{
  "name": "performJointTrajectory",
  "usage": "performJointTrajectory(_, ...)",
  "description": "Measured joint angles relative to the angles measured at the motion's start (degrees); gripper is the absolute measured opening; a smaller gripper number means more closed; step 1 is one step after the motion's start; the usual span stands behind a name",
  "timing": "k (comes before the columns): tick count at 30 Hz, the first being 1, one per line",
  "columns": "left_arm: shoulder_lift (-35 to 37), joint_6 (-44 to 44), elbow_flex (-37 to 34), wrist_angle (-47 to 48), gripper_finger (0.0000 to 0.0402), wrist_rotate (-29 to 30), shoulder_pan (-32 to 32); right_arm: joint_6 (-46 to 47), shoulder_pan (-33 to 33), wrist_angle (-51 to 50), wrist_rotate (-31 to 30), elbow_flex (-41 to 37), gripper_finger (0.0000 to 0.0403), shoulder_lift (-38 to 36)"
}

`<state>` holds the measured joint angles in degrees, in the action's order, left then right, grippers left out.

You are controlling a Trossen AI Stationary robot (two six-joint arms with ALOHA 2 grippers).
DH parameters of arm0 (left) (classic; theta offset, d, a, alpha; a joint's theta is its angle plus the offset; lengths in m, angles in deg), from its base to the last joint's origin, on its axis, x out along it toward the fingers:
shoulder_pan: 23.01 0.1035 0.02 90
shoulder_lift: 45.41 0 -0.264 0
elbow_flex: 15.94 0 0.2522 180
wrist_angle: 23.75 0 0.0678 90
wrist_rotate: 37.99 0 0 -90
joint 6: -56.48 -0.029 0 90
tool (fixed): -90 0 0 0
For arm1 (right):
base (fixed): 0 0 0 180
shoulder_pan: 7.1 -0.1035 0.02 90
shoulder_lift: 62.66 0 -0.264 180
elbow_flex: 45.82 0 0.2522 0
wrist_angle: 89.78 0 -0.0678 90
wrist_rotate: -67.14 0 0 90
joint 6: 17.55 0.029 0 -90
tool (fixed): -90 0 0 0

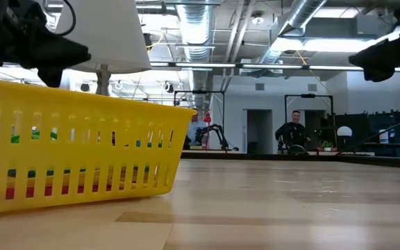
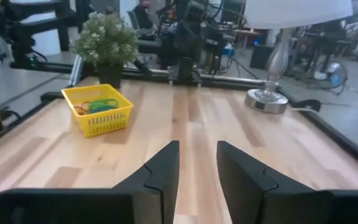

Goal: Pick and place items into bin
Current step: Return to Home Position

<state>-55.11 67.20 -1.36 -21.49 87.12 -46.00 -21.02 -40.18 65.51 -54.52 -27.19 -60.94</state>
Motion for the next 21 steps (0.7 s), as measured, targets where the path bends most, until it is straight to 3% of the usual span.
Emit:
performJointTrajectory(7,0.0,-5.6,0.3,1.4,0.0075,2.9,0.0,-1.5,1.9,-0.8,-0.3,0.0,0.0102,-0.3)
performJointTrajectory(11,0.0,-3.4,0.3,7.3,0.0075,2.9,0.0,-1.5,2.1,-1.0,-0.3,0.0,0.0102,-0.2)
performJointTrajectory(21,-0.5,-3.8,0.3,7.7,0.0075,2.8,0.0,-1.5,2.1,-1.0,-0.1,0.0,0.0102,-0.2)
